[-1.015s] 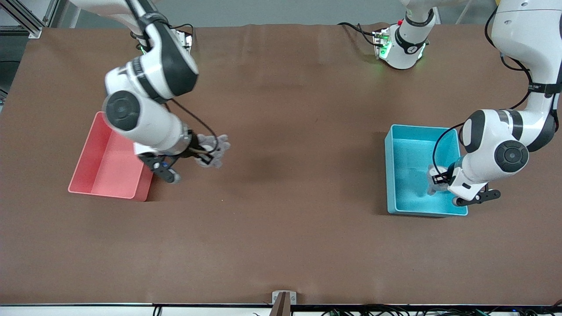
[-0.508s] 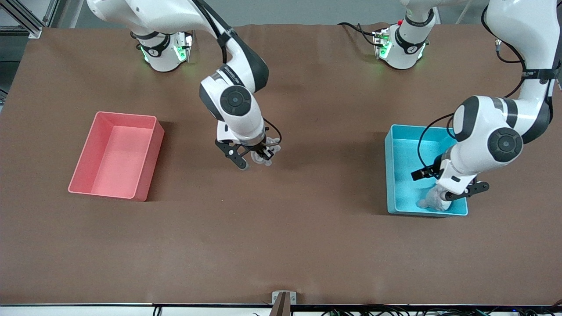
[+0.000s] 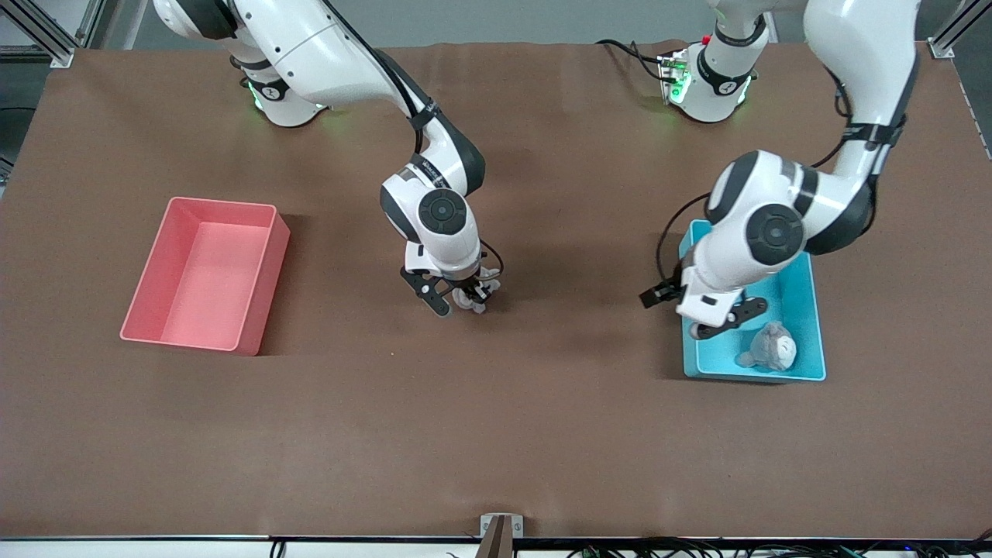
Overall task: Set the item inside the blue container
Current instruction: 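Set the second plush mid-table with the right gripper while the left gripper returns, then grasp the second plush with the left gripper while the right gripper withdraws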
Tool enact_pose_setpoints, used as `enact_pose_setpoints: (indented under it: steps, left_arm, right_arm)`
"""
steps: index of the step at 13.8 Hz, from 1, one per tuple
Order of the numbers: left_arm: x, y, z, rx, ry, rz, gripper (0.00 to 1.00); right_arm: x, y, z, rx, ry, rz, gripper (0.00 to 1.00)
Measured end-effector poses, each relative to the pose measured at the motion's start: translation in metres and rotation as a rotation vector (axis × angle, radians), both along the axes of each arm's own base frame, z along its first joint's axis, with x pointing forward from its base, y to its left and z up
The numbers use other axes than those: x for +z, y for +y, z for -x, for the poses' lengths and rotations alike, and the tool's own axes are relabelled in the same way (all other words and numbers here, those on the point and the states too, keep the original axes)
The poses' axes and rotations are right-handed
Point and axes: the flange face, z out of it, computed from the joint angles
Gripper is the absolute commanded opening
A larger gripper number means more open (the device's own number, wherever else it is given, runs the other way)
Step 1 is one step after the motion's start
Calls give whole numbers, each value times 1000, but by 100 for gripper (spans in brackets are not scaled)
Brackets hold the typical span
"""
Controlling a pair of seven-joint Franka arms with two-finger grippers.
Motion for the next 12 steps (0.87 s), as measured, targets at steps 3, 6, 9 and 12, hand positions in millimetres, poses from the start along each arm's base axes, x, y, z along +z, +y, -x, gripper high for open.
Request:
enact_pose_setpoints:
  steps: [3, 6, 9, 12]
  left_arm:
    - [-24, -62, -2, 82, 5, 30, 99]
    - [-54, -104, 0, 130, 7, 64, 99]
    - [-70, -139, 5, 207, -19, 109, 99]
    - [-79, -189, 18, 296, -59, 181, 99]
  right_arm:
    - [8, -4, -8, 26, -32, 18, 100]
    - [29, -22, -28, 65, -43, 25, 100]
    - [75, -73, -56, 170, -12, 57, 100]
    - [130, -160, -84, 351, 53, 86, 100]
